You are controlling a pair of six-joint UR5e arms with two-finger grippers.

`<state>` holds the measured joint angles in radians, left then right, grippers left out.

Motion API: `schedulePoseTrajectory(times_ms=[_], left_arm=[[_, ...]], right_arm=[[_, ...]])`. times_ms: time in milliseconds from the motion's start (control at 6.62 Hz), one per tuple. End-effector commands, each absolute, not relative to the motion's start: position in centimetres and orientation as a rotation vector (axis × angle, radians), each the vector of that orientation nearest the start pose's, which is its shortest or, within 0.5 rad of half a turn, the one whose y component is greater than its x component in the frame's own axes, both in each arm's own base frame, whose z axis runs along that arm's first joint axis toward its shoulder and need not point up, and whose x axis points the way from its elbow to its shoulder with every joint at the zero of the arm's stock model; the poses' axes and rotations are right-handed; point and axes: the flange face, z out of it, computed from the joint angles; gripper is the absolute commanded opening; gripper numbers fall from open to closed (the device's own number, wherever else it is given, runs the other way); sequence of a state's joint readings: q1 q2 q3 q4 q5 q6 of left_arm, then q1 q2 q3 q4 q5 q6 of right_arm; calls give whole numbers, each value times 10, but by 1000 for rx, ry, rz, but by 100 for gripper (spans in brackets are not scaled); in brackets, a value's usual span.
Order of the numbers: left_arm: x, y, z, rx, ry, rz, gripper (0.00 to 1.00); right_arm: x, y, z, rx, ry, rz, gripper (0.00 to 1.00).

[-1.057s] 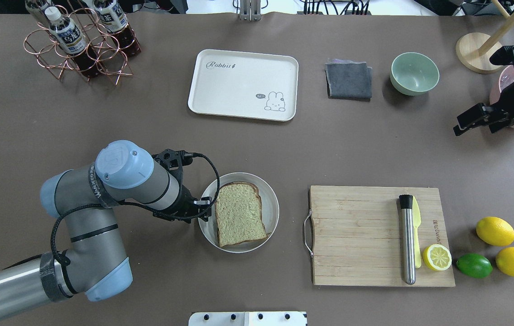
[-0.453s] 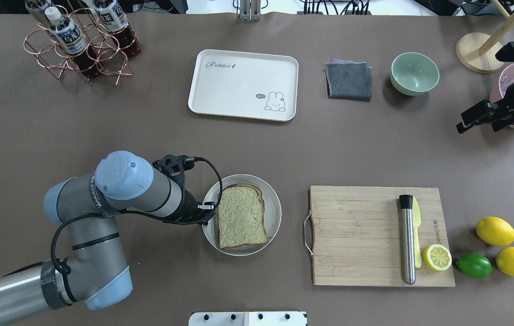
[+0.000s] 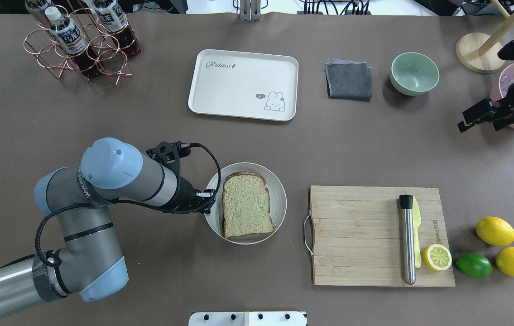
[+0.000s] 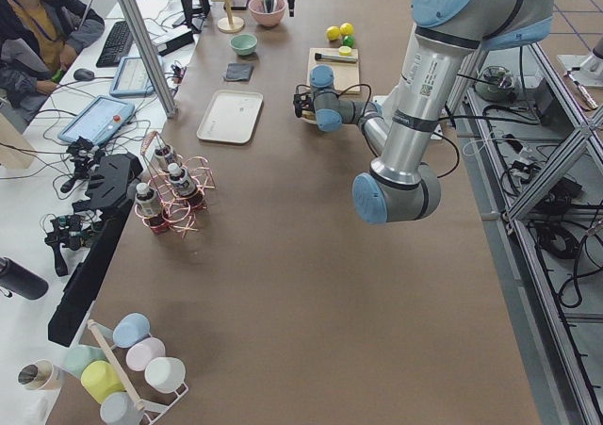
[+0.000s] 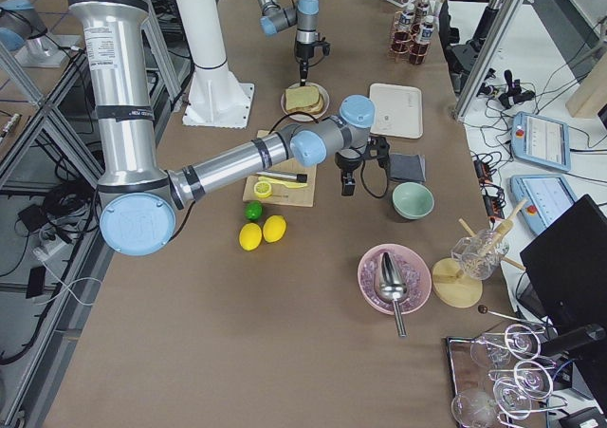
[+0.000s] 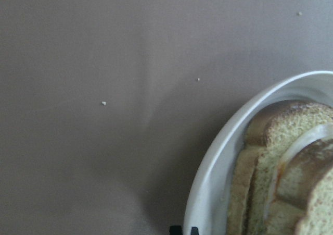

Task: Make sandwich and place on tray
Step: 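Carry the plate with the sandwich onto the white tray with the left gripper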

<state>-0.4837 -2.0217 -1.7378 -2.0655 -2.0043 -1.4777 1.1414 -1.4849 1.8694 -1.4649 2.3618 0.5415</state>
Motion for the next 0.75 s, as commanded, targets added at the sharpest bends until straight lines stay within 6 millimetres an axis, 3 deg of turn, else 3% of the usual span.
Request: schedulePoseTrajectory(times_ms=[0,151,453,604], left_arm=[[488,-411,266,-37,1197,-138,0],[479,-437,270,-50,1202,-152,0],[476,-513,259,-35,1202,-152,0],[470,-544,270,9,1179,-95,0]], right_arm=[[-157,-499,452,54,-902,-87,100],[-152,-496,453,55,-906,-81,100],[-144,-489,452,53,-921,-78,100],[-142,-485,453,52,-921,-76,100]])
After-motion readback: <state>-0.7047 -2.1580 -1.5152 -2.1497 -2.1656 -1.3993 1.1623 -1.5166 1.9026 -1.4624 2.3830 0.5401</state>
